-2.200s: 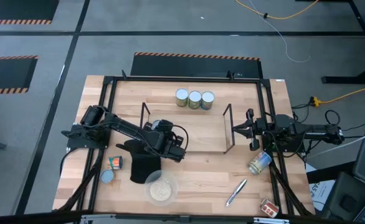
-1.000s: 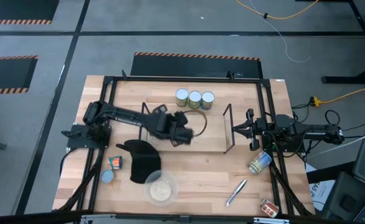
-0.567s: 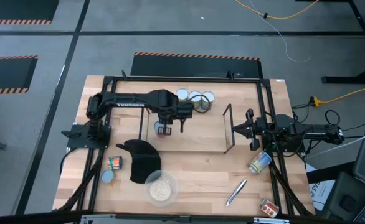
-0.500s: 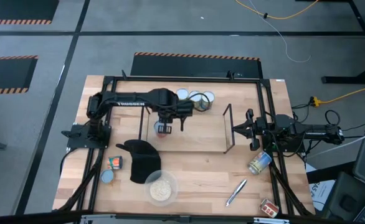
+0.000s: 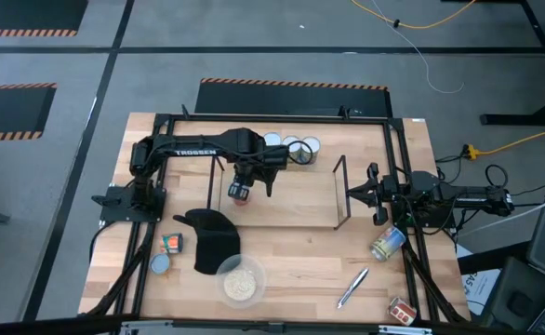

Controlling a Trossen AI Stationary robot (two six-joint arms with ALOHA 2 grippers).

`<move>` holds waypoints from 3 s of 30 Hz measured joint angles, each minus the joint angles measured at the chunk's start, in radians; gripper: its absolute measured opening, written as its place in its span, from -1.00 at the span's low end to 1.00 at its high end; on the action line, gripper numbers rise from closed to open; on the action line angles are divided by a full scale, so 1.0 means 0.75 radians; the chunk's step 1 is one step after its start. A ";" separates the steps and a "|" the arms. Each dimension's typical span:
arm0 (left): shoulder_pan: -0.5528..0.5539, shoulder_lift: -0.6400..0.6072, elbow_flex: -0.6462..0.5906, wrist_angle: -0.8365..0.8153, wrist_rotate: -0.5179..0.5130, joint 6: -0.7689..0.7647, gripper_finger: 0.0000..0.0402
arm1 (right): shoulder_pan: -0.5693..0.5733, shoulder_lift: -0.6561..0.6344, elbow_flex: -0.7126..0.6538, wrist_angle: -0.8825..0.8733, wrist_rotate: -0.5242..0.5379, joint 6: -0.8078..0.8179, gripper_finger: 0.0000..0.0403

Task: Pick and place cans onto a shelf
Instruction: Put the canned mixed fruit on the shelf

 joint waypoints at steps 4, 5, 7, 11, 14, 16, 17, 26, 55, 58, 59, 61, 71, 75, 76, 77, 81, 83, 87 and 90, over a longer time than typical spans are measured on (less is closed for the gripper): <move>0.000 0.000 -0.023 0.009 0.001 0.055 -0.58 | 0.000 0.000 0.000 0.000 0.000 -0.001 -0.77; -0.001 0.000 -0.038 0.007 0.005 0.068 -0.58 | 0.000 0.000 0.000 0.000 0.000 -0.001 -0.77; -0.005 0.000 -0.072 0.006 0.007 0.089 -0.58 | 0.000 0.000 0.000 0.000 0.000 -0.001 -0.77; -0.011 0.000 -0.153 0.036 -0.005 0.124 -0.60 | 0.000 -0.001 0.000 -0.001 0.000 -0.001 -0.77; -0.012 0.000 -0.202 0.089 -0.038 0.124 -0.61 | 0.000 0.000 0.000 -0.001 0.000 -0.001 -0.77; -0.012 0.001 -0.221 0.101 -0.051 0.123 -0.61 | 0.000 -0.001 0.000 -0.001 0.001 -0.001 -0.77; -0.012 0.001 -0.225 0.107 -0.051 0.123 -0.61 | 0.000 0.000 0.000 -0.001 0.000 -0.001 -0.77; -0.012 0.001 -0.232 0.109 -0.045 0.080 -0.74 | 0.000 0.000 0.000 0.000 0.001 -0.001 -0.77; -0.050 0.000 -0.233 -0.092 0.199 -1.248 -0.96 | 0.000 0.000 0.000 -0.001 0.001 -0.001 -0.77; -0.050 0.001 -0.233 -0.127 0.199 -1.339 -0.96 | 0.000 0.000 0.000 -0.001 0.001 -0.001 -0.77; -0.050 0.001 -0.233 -0.129 0.199 -1.374 -0.95 | 0.000 0.000 0.000 -0.001 0.001 -0.001 -0.77; -0.050 0.000 -0.233 -0.128 0.199 -1.445 -0.95 | 0.000 -0.001 0.000 -0.001 0.001 -0.001 -0.77; -0.050 0.000 -0.233 -0.128 0.199 -1.561 -0.95 | 0.000 0.000 0.000 -0.001 0.001 -0.001 -0.77; -0.050 0.000 -0.233 -0.127 0.199 -1.561 -0.95 | 0.000 0.000 0.000 -0.001 0.001 -0.001 -0.77; -0.050 0.001 -0.233 -0.127 0.199 -1.562 -0.95 | 0.000 0.000 0.000 -0.001 0.001 -0.001 -0.77; -0.050 0.000 -0.233 -0.127 0.199 -1.561 -0.95 | 0.000 0.000 0.000 -0.001 0.001 -0.001 -0.77; -0.050 0.001 -0.233 -0.127 0.198 -1.561 -0.95 | 0.000 0.000 0.000 -0.001 0.001 -0.001 -0.77; -0.050 0.000 -0.233 -0.127 0.198 -1.561 -0.95 | 0.000 0.000 0.000 -0.001 0.001 -0.001 -0.77; -0.050 0.001 -0.233 -0.126 0.197 -1.548 -0.95 | 0.000 0.000 0.000 -0.001 0.001 -0.001 -0.77; -0.050 0.001 -0.233 -0.125 0.192 -1.515 -0.93 | 0.000 0.000 0.000 -0.001 0.001 -0.001 -0.77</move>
